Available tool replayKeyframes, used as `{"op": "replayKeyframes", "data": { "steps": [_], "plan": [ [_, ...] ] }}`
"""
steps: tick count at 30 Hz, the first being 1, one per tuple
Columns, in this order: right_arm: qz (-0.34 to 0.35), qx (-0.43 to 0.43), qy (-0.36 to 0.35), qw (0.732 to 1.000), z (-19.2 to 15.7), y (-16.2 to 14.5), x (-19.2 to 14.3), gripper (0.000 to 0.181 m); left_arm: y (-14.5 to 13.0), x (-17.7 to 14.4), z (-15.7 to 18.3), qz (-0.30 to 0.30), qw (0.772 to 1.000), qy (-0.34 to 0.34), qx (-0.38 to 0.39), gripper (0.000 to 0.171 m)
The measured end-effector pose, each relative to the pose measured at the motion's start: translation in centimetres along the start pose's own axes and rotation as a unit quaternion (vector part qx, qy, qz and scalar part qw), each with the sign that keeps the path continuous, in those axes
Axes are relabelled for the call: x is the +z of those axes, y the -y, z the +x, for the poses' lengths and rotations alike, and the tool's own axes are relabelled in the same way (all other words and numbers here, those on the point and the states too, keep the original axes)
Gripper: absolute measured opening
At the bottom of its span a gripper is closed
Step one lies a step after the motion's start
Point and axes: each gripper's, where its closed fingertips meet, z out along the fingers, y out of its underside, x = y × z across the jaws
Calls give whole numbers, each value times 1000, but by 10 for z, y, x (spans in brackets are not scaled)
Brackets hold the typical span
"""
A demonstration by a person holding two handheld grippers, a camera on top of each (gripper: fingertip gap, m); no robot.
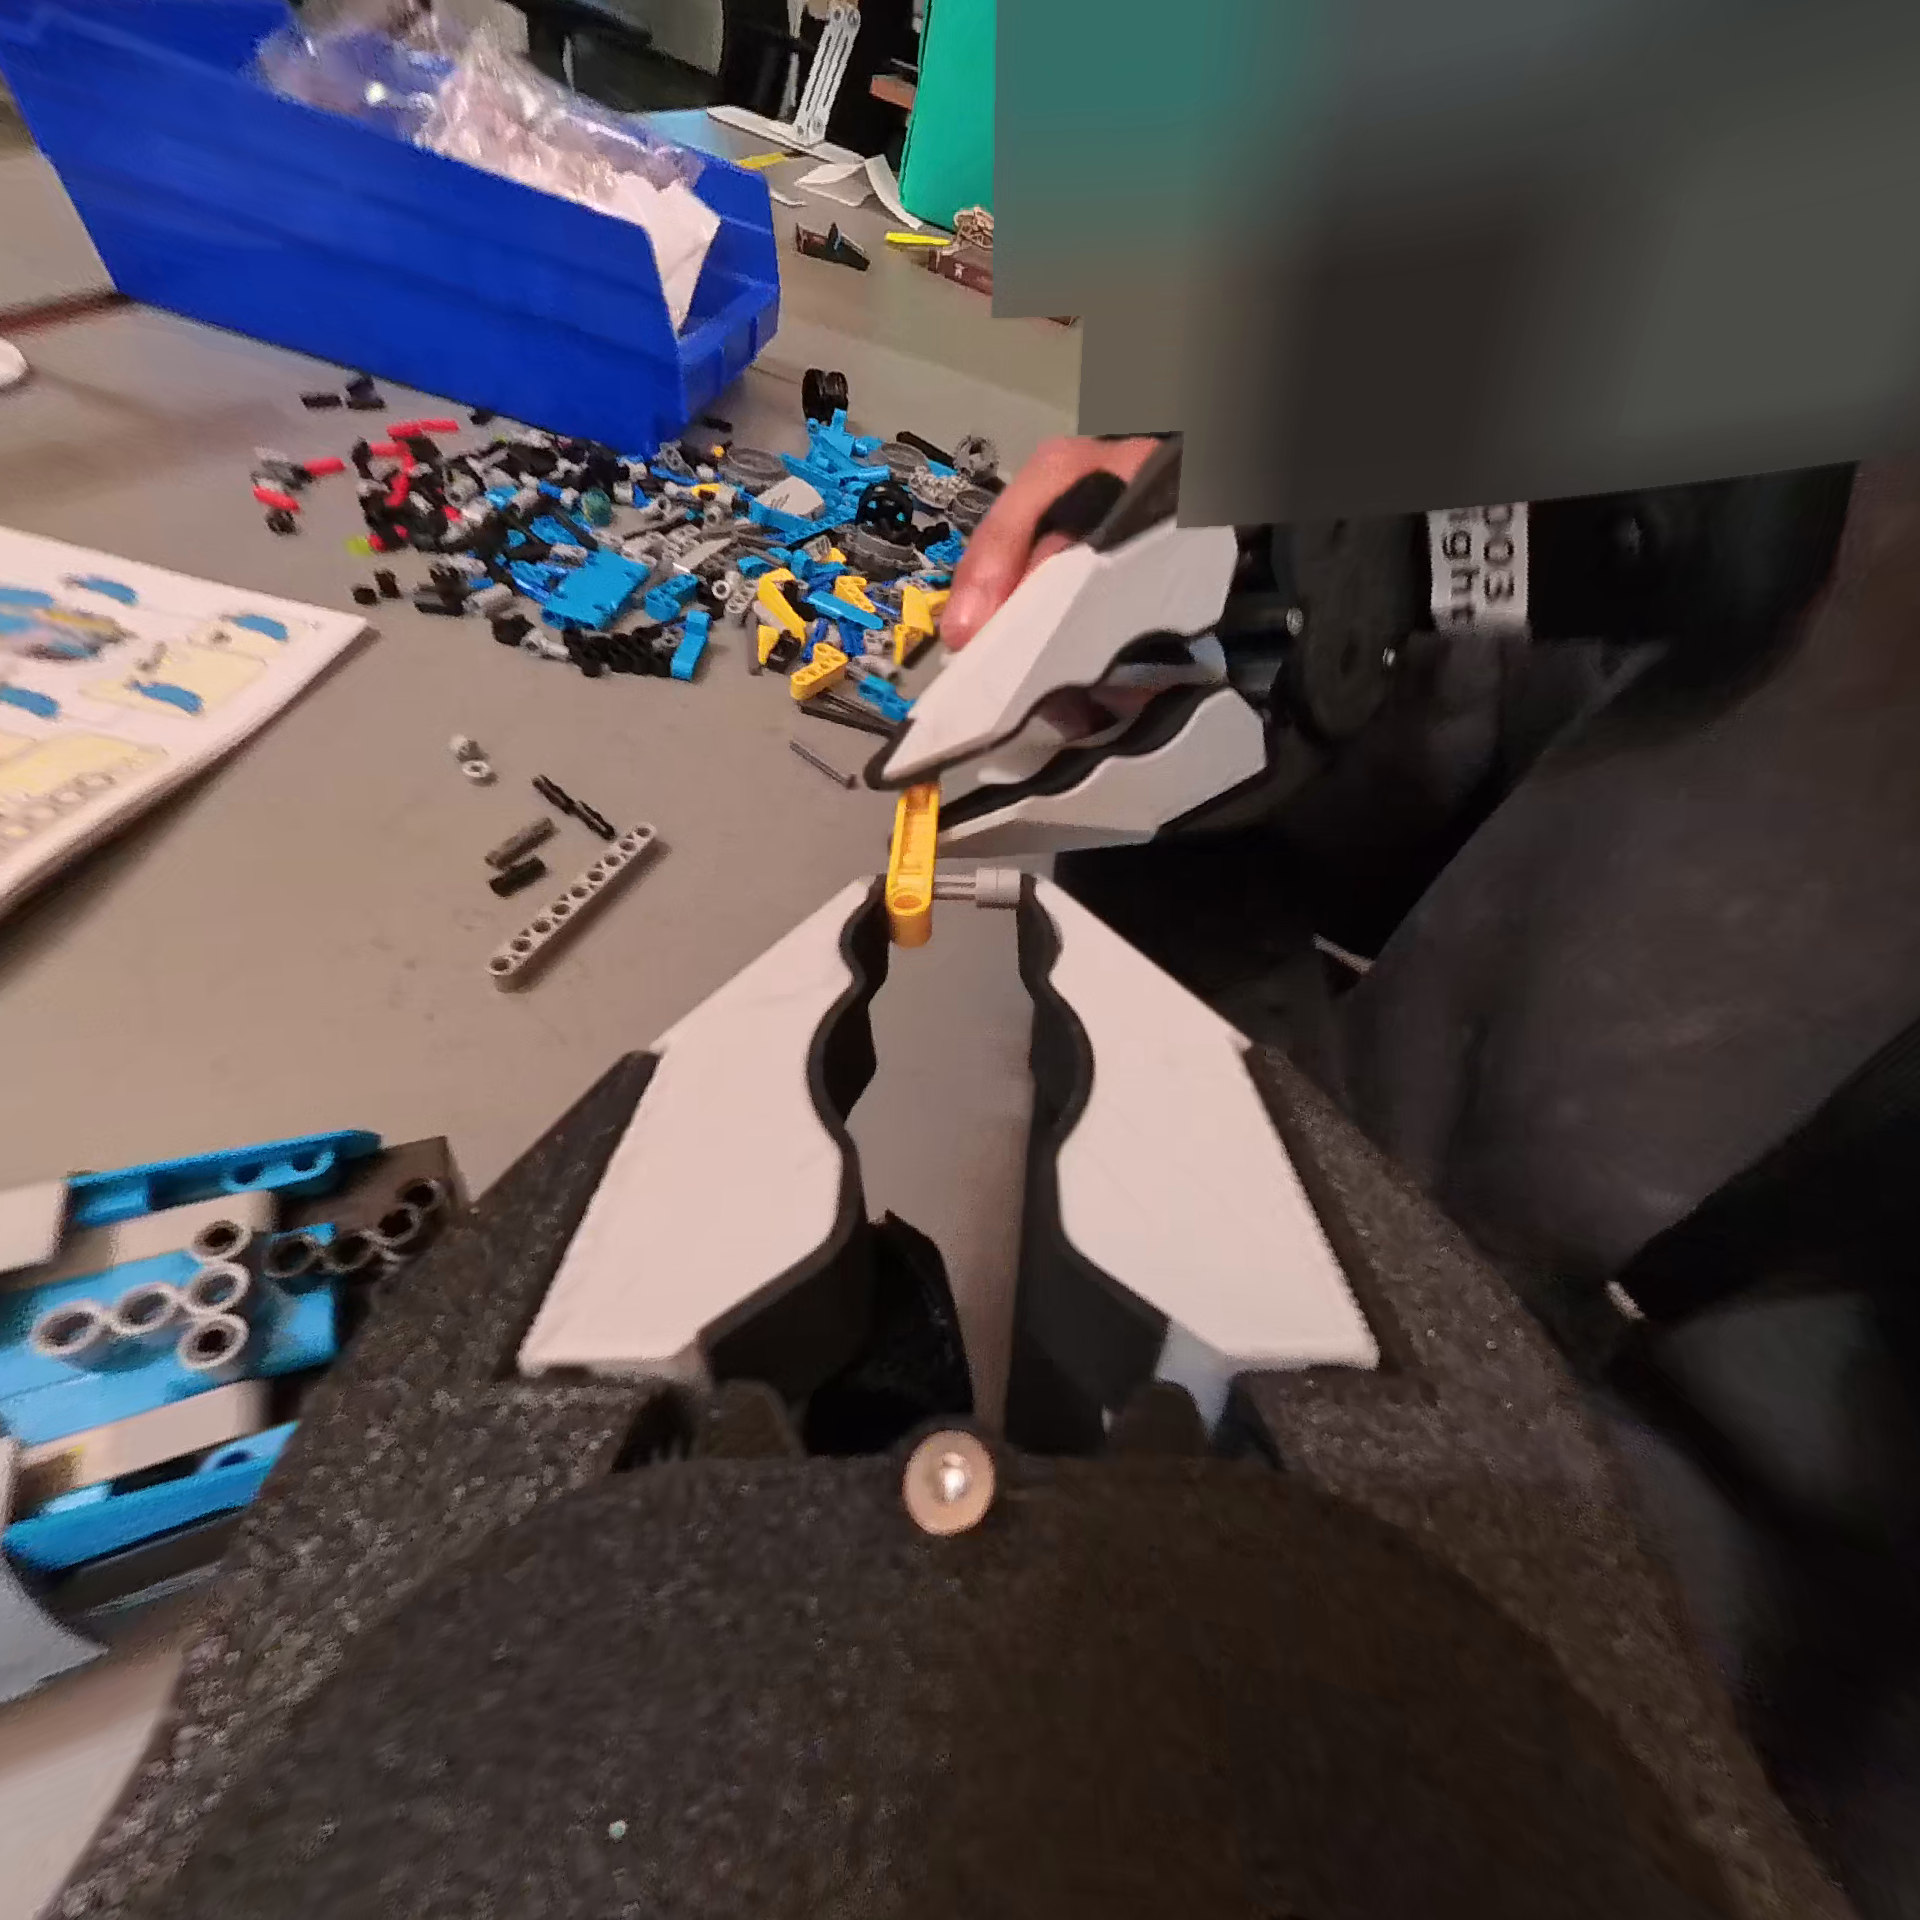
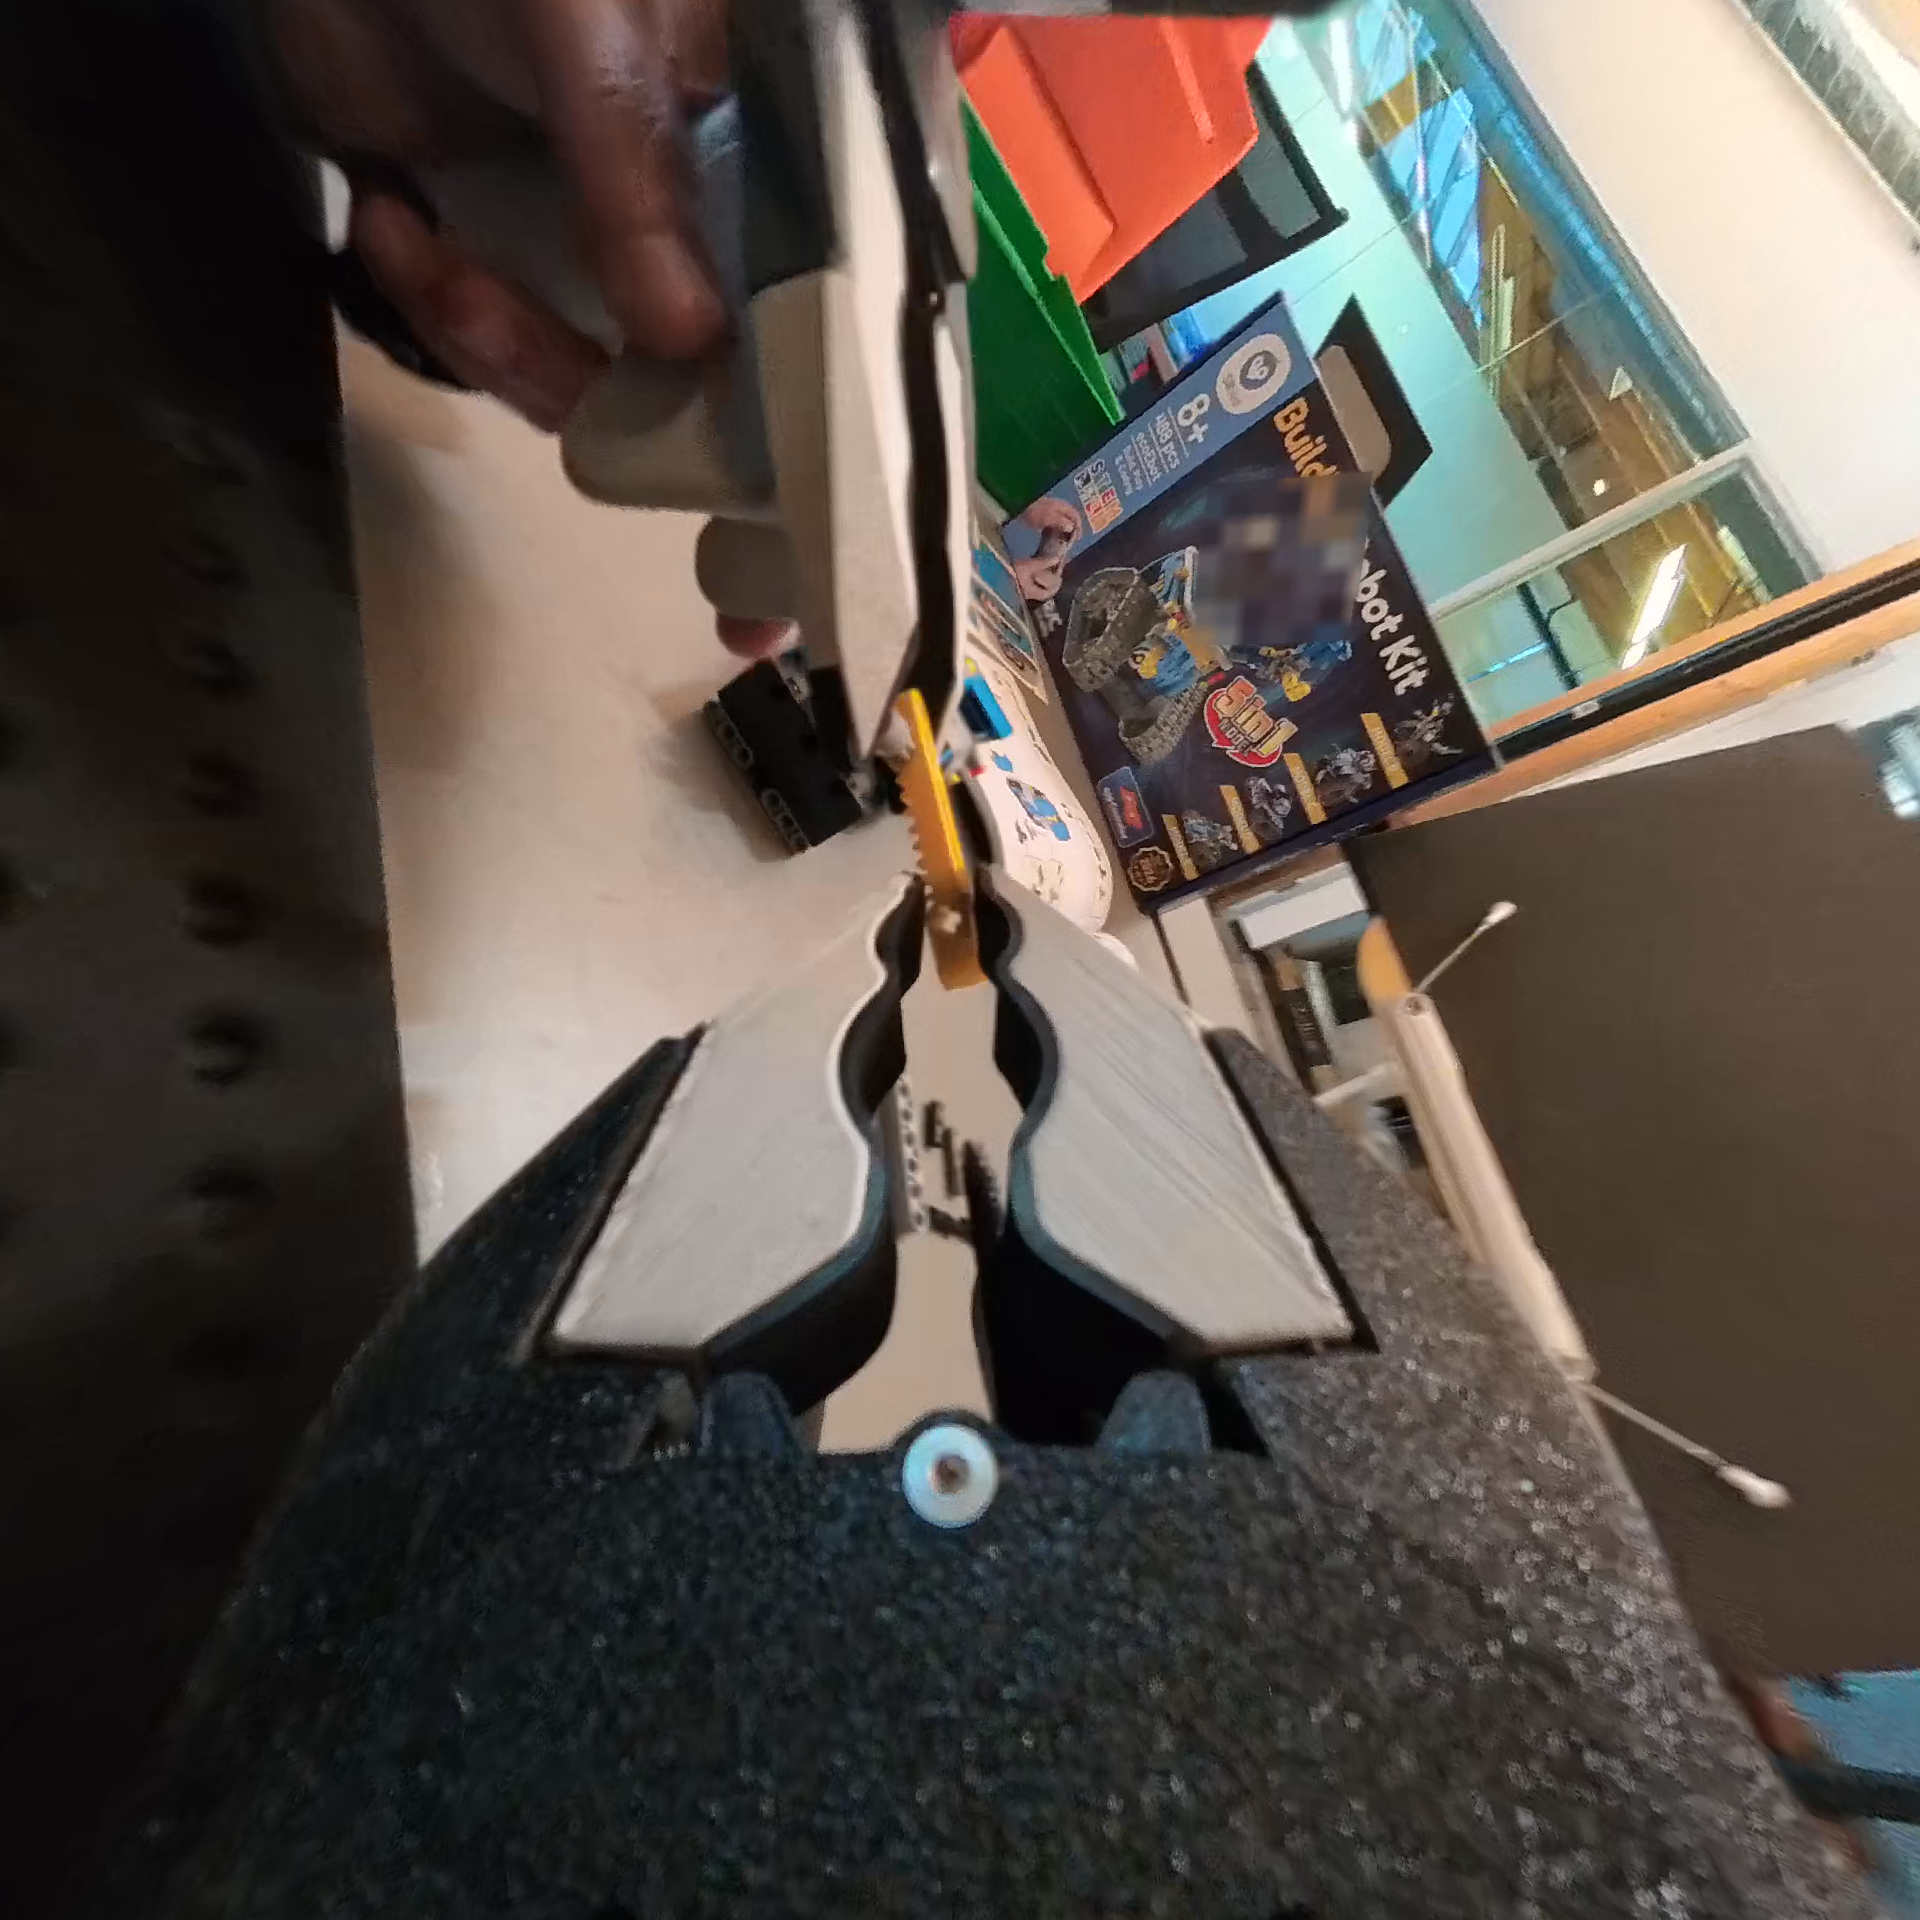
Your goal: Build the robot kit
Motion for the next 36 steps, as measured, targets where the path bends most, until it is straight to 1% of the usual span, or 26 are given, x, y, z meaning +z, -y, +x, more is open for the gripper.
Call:
{"op": "replayKeyframes", "data": {
  "steps": [1, 2, 3, 4, 5, 6, 7, 9, 10, 11, 12, 14, 17, 19, 20, 21, 24, 26, 28, 31, 36],
  "plan": [
    [11, 38, 3, 999, 1, 2, 0, 11, 0, -1, 1, 0, 1000, 6, 23, 24],
    [16, 87, 9, 996, 2, 2, -1, 17, -1, -2, 2, -3, 999, 12, 47, 24],
    [19, 143, 39, 989, -1, 2, -1, 23, -2, -3, 2, -9, 997, 19, 72, 24],
    [21, 207, 97, 973, -10, 3, -2, 31, -4, -3, 3, -13, 995, 25, 97, 24],
    [25, 272, 159, 949, -19, 6, -2, 46, -5, -3, 5, -15, 992, 28, 119, 24],
    [31, 327, 203, 922, -23, 9, -3, 54, -6, -3, 8, -16, 990, 27, 134, 24],
    [39, 363, 237, 900, -25, 11, -5, 48, -7, -3, 10, -16, 989, 22, 143, 24],
    [57, 401, 277, 871, -23, 15, -11, 30, -8, -3, 13, -19, 988, 19, 154, 24],
    [64, 408, 279, 867, -21, 16, -12, 19, -8, -2, 15, -18, 988, 11, 153, 24],
    [65, 405, 272, 871, -19, 14, -13, 12, -8, -2, 16, -17, 989, 7, 149, 24],
    [61, 398, 272, 874, -21, 14, -13, 11, -10, -2, 17, -21, 988, 5, 152, 24],
    [56, 381, 301, 873, -31, 16, -17, 8, -15, -2, 22, -28, 987, -14, 160, 24],
    [68, 363, 317, 873, -34, 21, -23, 6, -14, -4, 29, -19, 988, -42, 147, 22],
    [63, 351, 318, 878, -36, 20, -23, 7, -17, -3, 29, -25, 987, -44, 150, 24],
    [59, 347, 319, 880, -38, 19, -23, 7, -19, -2, 28, -29, 988, -44, 148, 21],
    [52, 341, 320, 882, -40, 17, -23, 7, -21, -1, 28, -34, 988, -44, 146, 24],
    [34, 320, 320, 891, -45, 14, -22, 7, -28, 1, 27, -49, 988, -49, 136, 24],
    [30, 314, 326, 891, -48, 13, -24, 7, -31, 2, 28, -58, 987, -54, 137, 24],
    [32, 319, 344, 883, -52, 15, -27, 7, -34, 2, 31, -65, 986, -69, 134, 23],
    [30, 318, 356, 878, -56, 17, -28, 8, -37, 1, 34, -73, 985, -83, 130, 23],
    [21, 315, 361, 878, -60, 15, -28, 8, -40, 1, 33, -83, 985, -88, 124, 23]
  ]
}}
